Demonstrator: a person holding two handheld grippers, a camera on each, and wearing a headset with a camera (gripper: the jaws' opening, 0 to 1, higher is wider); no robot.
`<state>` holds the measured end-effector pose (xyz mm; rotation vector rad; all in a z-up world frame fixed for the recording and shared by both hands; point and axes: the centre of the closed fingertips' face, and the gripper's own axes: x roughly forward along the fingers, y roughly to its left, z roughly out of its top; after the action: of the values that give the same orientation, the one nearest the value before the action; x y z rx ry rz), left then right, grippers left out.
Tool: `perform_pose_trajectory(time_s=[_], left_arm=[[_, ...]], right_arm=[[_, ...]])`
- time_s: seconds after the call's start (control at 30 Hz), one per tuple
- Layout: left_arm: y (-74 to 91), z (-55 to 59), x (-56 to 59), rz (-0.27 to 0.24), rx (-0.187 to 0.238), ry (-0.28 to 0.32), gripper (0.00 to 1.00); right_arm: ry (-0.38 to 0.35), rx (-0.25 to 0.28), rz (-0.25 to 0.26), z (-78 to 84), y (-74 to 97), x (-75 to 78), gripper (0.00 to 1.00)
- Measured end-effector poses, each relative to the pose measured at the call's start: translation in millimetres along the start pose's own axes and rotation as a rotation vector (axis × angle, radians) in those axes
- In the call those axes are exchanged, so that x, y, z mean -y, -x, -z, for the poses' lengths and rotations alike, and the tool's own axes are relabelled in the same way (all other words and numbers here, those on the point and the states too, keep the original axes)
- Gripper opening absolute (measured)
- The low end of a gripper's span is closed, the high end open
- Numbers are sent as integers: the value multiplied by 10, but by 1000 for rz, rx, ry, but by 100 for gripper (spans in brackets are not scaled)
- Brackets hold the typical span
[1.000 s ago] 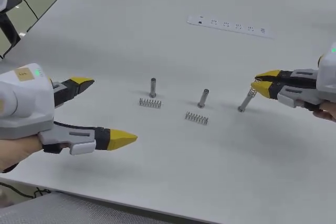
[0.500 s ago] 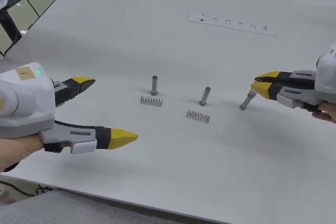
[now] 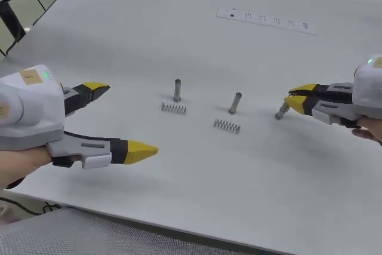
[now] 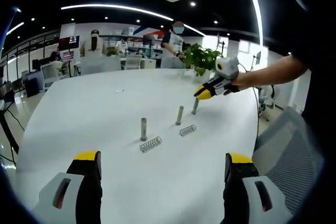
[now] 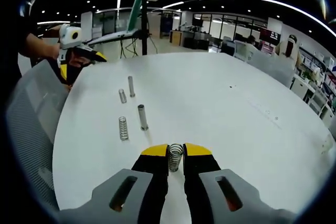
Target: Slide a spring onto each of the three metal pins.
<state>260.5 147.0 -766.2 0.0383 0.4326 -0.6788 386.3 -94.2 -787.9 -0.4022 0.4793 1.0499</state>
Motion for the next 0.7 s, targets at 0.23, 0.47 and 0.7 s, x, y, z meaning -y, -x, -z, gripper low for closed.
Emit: perform_pose_trajectory(time_s=[0.23, 0.47, 0.7], left_arm=[[5, 8, 8, 1, -3, 0, 95], [22, 17, 15, 0, -7, 1, 95], [19, 22, 21, 1, -7, 3, 94]], right_arm=[[-16, -19, 5, 95, -80, -6, 8], [-29, -28, 13, 144, -108, -27, 8], [-48, -33, 11, 138, -106, -35, 8]])
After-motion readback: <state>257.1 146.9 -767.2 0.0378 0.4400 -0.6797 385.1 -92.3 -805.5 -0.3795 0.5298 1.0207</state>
